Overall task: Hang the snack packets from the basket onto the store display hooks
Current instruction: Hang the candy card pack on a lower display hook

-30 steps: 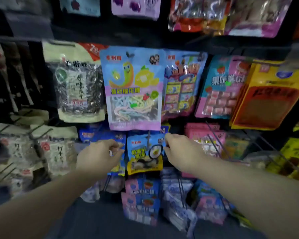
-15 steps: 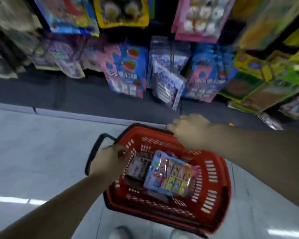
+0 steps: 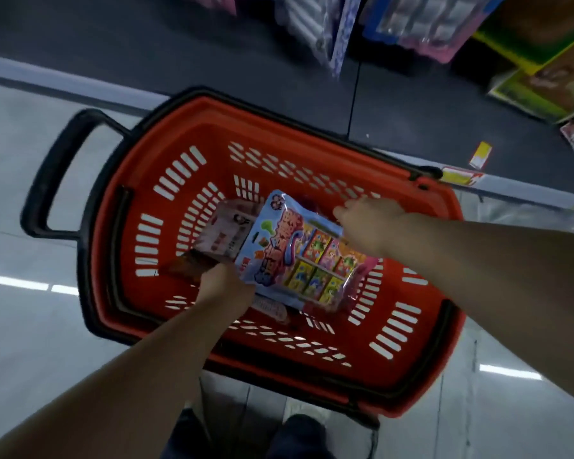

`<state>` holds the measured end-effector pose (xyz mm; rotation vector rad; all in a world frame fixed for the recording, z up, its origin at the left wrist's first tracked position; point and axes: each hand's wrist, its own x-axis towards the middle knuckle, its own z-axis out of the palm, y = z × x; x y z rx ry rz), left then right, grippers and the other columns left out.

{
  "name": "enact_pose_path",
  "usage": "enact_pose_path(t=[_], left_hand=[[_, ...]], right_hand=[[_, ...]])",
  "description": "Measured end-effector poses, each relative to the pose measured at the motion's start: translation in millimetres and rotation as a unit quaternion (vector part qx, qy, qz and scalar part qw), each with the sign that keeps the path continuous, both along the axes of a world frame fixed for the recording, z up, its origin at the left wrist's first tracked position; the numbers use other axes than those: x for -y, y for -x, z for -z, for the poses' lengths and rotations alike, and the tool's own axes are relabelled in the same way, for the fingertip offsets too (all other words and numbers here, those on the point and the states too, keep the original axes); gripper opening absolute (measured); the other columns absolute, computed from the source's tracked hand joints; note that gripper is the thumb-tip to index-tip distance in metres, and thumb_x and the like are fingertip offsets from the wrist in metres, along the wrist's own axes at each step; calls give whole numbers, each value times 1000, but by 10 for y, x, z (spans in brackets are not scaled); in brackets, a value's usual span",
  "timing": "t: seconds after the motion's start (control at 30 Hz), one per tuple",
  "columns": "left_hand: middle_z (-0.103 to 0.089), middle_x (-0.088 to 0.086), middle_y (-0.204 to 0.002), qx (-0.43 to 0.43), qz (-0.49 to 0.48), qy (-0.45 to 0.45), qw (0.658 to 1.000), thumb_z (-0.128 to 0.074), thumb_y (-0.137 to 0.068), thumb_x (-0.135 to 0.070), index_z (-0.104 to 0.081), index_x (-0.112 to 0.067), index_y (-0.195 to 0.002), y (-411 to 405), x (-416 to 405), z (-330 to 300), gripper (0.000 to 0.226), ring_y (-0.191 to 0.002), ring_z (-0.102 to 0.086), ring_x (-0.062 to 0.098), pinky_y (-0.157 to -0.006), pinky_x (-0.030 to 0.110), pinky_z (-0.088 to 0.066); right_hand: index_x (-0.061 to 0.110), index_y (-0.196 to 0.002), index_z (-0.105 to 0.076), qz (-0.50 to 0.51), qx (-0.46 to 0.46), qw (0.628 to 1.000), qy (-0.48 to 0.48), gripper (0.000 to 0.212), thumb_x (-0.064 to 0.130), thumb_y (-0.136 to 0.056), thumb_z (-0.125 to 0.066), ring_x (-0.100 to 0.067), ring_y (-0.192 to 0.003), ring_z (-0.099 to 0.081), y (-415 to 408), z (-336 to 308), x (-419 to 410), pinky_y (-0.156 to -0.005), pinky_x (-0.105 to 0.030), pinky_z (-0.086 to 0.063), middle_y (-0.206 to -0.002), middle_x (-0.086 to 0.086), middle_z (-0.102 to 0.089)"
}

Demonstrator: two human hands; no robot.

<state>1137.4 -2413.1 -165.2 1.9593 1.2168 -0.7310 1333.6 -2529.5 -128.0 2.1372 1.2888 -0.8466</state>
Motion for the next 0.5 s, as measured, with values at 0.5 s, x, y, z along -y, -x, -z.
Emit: enact_pose_path(t=[0.5], left_hand=[[-64,12,-115,-3,-220,40,975,-74,-74,-36,-56,-12,-124,-63,-89,388,58,-98,-60,30,-81,36,-52]], right_hand=[[11,-92,-42,366,-237,877,-202,18,20,-94,-58,-20,-64,-42,90,537,-135,-62,-37,-37,-79,-6,-47]])
